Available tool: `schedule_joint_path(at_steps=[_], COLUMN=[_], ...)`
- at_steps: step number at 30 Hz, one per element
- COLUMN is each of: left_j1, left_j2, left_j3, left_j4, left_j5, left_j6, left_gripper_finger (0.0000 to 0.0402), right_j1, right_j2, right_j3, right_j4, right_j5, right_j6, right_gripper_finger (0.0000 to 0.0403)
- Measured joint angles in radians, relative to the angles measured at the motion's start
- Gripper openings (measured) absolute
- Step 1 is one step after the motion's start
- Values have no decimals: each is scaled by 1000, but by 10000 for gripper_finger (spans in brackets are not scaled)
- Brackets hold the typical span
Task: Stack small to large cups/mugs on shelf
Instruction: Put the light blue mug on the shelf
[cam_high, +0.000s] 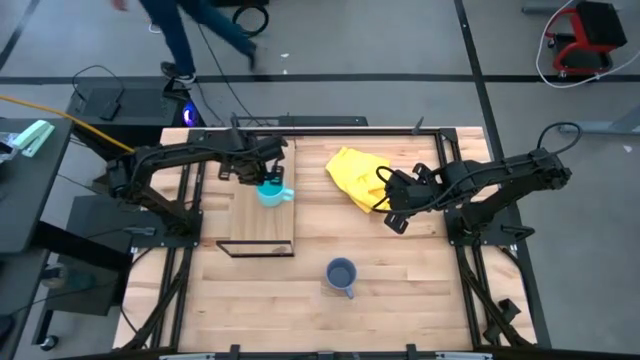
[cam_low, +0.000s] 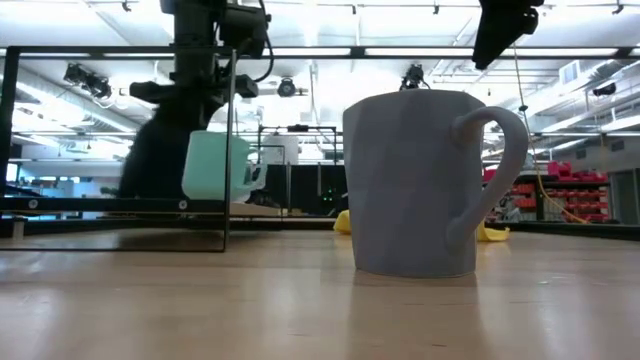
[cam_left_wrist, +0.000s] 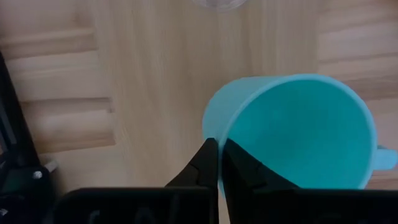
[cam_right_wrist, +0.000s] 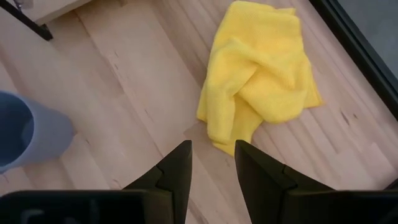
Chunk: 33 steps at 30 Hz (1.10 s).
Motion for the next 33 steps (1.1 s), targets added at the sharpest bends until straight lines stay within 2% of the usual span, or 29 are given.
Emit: schedule_joint_path(at_steps=[20,27,33], left_j1=[0,0,0], left_j2=[0,0,0], left_j3=[-2,-2,-2], left_j4=[-52,-52,-51], left_j5=[-3,-12,-12], left_j6=[14,12,11], left_gripper_finger=[11,45,45], right_j1=[0,0,0], right_j2=[0,0,0], right_j3=[0,0,0], right_j4=[0,0,0], right_j5=[0,0,0], right_j6=[-16,-12,-7], right_gripper_finger=[130,130,130])
